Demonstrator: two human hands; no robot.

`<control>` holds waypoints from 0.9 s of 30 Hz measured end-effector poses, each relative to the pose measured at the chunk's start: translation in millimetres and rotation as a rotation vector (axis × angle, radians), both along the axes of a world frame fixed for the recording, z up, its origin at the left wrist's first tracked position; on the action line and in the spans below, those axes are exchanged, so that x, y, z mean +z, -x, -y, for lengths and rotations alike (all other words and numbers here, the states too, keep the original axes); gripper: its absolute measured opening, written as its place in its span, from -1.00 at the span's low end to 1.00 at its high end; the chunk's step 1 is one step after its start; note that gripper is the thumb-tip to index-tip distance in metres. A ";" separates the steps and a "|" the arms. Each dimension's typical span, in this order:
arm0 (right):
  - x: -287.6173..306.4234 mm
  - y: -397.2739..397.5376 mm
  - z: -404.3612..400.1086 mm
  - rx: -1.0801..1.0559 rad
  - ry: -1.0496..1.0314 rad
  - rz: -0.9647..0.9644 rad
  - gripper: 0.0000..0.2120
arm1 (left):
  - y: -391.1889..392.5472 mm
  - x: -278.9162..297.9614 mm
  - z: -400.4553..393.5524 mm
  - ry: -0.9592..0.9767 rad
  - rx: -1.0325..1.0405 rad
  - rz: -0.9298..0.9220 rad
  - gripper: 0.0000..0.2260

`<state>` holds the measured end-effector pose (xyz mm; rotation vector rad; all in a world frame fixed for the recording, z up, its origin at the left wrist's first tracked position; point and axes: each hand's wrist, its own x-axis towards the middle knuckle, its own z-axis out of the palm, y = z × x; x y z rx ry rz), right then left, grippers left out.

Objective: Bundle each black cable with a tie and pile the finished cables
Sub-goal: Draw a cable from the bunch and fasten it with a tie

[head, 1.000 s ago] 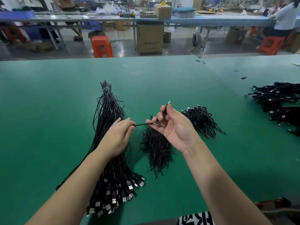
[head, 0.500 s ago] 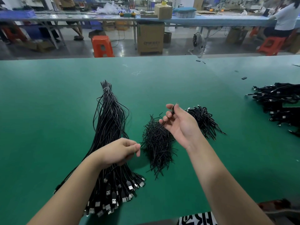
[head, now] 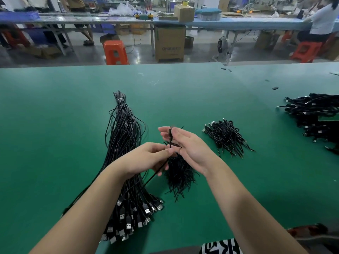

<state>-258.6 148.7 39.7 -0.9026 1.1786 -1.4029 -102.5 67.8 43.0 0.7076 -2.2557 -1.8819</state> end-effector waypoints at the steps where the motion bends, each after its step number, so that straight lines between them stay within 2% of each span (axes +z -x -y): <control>1: 1.0 -1.3 -1.4 0.007 0.008 0.003 -0.63 | 1.0 1.3 -1.3 0.006 0.003 -0.023 -0.74; 6: -1.8 -6.9 -5.2 0.066 0.019 0.003 -0.55 | 2.4 4.0 -1.7 0.103 0.026 -0.072 -0.59; 13: -5.1 -11.7 -3.3 0.051 0.020 -0.020 -0.63 | 3.1 8.4 -5.5 0.190 -0.014 -0.026 -0.62; 22: -9.6 -13.1 -2.5 0.095 0.016 -0.041 -0.42 | 3.0 20.9 -11.4 0.210 -0.013 0.087 -0.62; 27: -14.7 -14.8 -0.6 0.077 0.008 0.032 -0.53 | 2.8 18.5 -12.9 0.326 0.069 0.096 -0.54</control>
